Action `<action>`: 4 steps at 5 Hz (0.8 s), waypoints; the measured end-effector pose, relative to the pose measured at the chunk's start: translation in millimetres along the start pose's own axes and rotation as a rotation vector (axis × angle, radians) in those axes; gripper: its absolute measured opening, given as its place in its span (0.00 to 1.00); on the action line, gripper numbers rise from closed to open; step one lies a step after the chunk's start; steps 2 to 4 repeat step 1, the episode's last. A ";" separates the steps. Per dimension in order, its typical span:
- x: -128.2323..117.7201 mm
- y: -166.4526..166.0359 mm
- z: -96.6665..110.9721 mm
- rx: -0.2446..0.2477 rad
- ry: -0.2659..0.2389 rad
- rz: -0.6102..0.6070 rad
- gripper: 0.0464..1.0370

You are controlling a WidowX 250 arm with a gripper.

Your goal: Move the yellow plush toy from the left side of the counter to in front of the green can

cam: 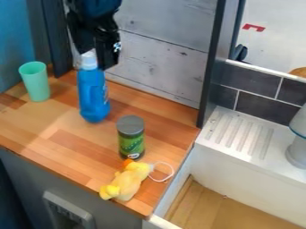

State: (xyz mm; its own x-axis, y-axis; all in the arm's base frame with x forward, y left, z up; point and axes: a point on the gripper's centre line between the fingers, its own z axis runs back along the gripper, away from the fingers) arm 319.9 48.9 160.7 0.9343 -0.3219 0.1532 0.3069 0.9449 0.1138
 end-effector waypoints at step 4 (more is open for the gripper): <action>6.3 7.5 -3.7 0.009 0.032 0.006 0.96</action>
